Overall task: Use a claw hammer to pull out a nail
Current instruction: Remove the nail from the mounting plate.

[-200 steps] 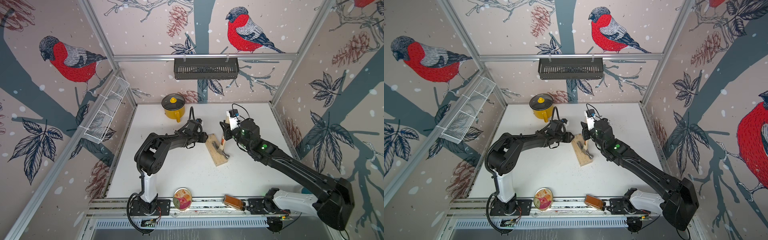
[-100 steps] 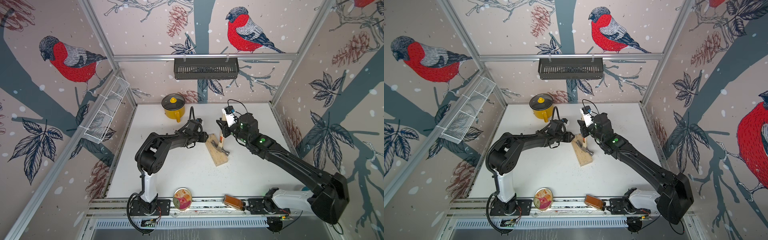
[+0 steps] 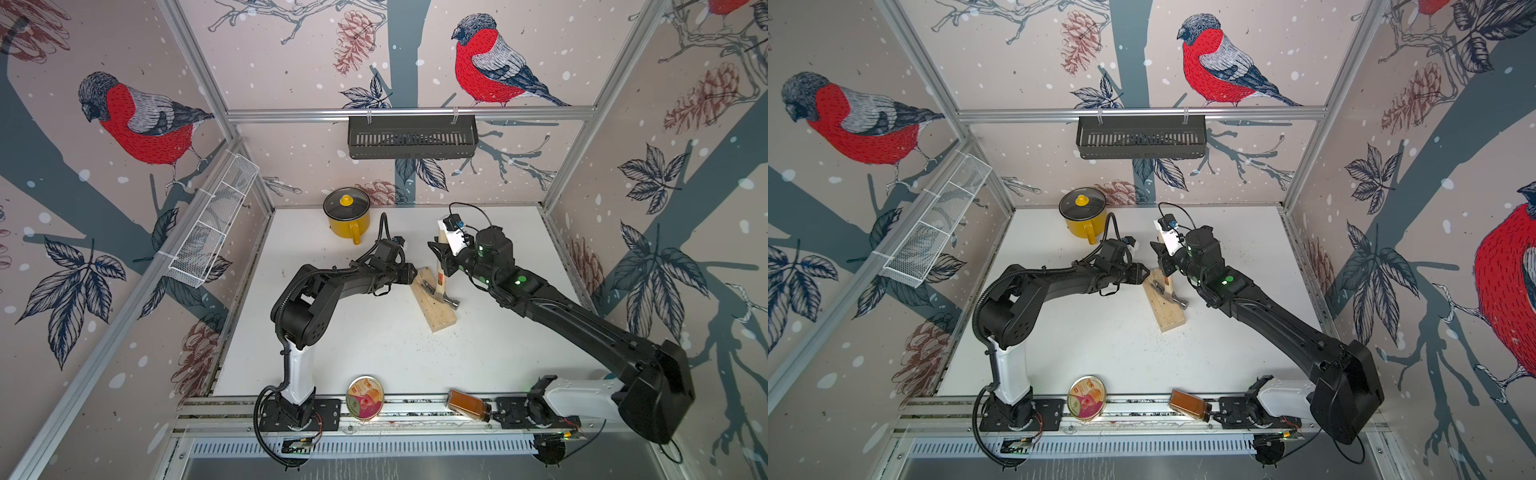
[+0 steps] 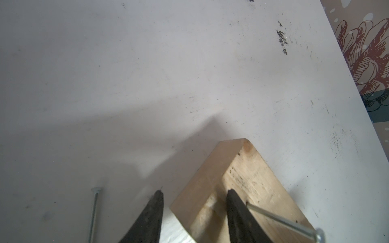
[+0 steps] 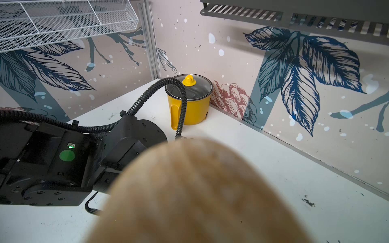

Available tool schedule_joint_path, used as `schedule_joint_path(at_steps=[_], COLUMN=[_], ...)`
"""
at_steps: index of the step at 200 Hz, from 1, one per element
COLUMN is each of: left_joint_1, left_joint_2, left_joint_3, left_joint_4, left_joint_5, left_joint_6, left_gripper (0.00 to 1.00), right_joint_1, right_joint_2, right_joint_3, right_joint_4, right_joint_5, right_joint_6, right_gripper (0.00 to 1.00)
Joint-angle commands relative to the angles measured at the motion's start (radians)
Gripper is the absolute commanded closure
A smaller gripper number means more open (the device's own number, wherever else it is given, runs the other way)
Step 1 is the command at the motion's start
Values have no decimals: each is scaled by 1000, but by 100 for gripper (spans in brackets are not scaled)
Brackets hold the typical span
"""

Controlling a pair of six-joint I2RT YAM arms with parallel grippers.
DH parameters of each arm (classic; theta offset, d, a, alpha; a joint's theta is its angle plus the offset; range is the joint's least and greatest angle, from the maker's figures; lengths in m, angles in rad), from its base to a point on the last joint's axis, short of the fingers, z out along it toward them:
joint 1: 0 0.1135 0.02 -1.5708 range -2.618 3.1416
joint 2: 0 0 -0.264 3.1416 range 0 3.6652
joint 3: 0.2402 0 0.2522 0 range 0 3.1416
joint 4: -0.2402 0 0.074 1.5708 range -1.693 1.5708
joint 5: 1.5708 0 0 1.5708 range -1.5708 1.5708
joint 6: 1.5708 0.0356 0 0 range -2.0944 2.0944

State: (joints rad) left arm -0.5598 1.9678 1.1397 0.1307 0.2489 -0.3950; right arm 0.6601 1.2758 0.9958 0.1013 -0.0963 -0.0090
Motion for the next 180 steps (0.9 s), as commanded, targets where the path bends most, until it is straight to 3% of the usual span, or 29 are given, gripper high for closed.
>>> schedule_joint_path(at_steps=[1,180], left_joint_1=[0,2], left_joint_2=[19,22], left_joint_3=[-6,-5], left_joint_4=[-133,-133], left_joint_5=[-42,-37], left_joint_6=[5,2], left_gripper=[51,51], right_joint_1=[-1,-31], right_joint_2=[-7,-200], right_joint_3=[-17,-338], right_joint_4=[96,385], right_joint_5=[7,-32], right_joint_6=[-26,82], right_gripper=[100,100])
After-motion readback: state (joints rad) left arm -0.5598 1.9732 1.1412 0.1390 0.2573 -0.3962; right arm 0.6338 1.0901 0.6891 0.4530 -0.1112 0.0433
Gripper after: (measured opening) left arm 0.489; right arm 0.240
